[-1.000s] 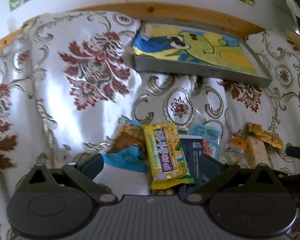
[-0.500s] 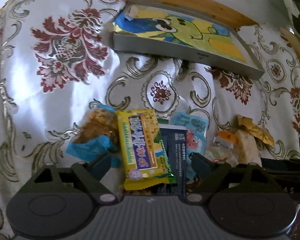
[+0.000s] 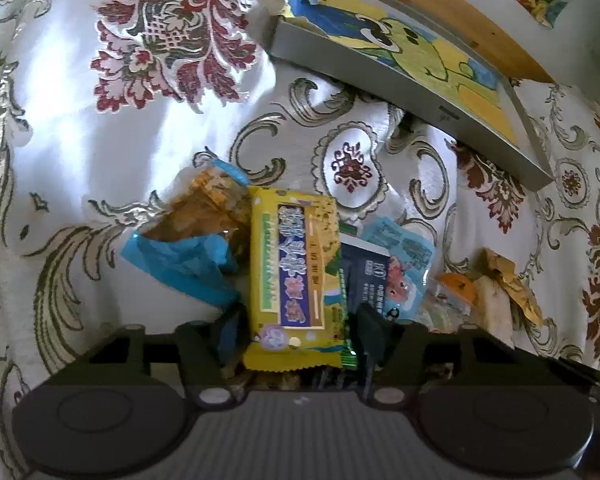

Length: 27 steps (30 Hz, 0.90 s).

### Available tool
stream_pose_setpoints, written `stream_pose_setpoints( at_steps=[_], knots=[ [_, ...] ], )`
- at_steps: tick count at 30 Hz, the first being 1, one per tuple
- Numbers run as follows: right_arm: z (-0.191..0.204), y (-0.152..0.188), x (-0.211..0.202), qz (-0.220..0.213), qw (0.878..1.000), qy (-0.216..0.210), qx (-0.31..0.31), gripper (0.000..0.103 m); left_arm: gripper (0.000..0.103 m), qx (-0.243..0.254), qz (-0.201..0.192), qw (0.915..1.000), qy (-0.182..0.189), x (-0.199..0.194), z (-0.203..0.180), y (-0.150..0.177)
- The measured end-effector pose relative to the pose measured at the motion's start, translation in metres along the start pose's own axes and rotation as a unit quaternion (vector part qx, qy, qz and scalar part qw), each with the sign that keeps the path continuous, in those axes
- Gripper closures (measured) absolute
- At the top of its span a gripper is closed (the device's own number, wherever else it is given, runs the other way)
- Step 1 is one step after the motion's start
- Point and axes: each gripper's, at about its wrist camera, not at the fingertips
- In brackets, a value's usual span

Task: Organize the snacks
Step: 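Grasp the yellow wafer pack with the left tool while the right tool grasps the white rice-cake bar, then carry the yellow wafer pack with the left tool while the right tool carries the rice-cake bar into the tray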

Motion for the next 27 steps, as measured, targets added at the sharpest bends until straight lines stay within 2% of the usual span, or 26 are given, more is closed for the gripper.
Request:
stream_pose_setpoints(
  at_steps=[8,16,27],
  knots=[
    [0.001,0.0,-0.003,-0.002,1.0,-0.009,-0.002,0.056,0.051,0.013,-0.004,0.9997,-0.02,-0.008,-0.007,0.005],
    [0.007,0.001,-0.008,0.001,1.0,0.006,-0.021,0.058,0.053,0.029,-0.011,0.9991,-0.029,-0.016,-0.017,0.009],
    [0.009,0.005,-0.019,0.001,1.0,0.007,-0.028,0.062,0.053,0.053,-0.044,0.9976,-0.006,-0.039,-0.031,0.017]
  ],
)
Point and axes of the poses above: each gripper's, at about its wrist camera, not at the fingertips, and x roughly the way its jaws point, z to its left, y to its underside, and after that the axes turned 3 degrees about -y, right-handed
